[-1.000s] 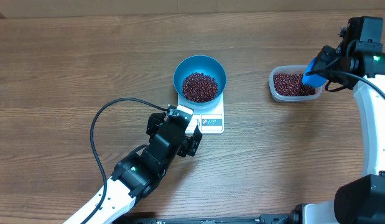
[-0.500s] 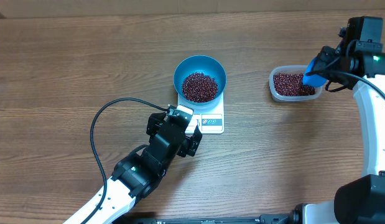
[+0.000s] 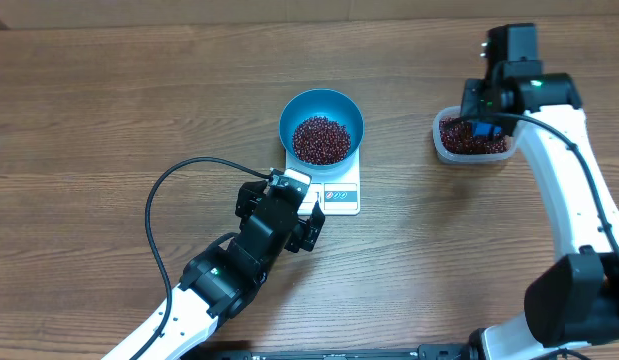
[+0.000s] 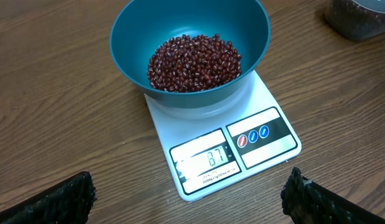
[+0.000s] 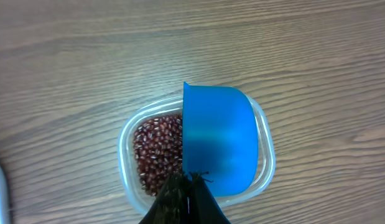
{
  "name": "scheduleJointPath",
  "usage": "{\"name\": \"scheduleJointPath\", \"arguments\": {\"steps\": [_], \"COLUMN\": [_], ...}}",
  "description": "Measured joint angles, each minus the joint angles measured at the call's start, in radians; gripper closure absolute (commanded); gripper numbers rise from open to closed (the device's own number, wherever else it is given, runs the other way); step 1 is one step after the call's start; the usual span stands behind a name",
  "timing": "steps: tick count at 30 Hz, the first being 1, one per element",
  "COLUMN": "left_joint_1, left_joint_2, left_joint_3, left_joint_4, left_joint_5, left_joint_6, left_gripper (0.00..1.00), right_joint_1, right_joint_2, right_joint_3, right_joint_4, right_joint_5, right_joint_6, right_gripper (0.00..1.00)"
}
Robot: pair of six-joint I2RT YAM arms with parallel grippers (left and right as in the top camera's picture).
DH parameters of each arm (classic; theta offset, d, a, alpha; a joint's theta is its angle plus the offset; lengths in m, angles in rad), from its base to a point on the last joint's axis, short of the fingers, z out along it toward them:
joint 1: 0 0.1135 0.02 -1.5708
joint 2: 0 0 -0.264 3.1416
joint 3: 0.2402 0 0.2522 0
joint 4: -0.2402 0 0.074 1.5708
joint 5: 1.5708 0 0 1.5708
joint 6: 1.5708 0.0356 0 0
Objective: Scoop item into bowl and weigh 150g on scale
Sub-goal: 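Lower the blue scoop into the red beans with the right gripper, then drag the scoop through the beans to fill it, right gripper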
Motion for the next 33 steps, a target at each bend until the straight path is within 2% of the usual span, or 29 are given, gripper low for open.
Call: {"name": "scheduleJointPath", "arguments": {"steps": [5,14,33], "left_joint_1": [0.000,0.000,0.000], "left_joint_2": [0.000,0.000,0.000], "left_joint_3": [0.000,0.000,0.000], "left_joint_4": [0.000,0.000,0.000], "left_joint_5": [0.000,0.000,0.000], "left_joint_6": [0.000,0.000,0.000], "left_gripper": [0.00,0.00,0.01], "right_joint_1": [0.018,0.018,0.019], "right_joint_2": [0.056,0.115,0.140], "right_joint_3": [0.000,0.000,0.000], "right_joint_4": [0.002,-0.006,-0.027], "right_joint_5": [0.090,0.135,0.027], "right_joint_6": [-0.011,-0.014,-0.014], "right_gripper": [0.96,0.96,0.96]}}
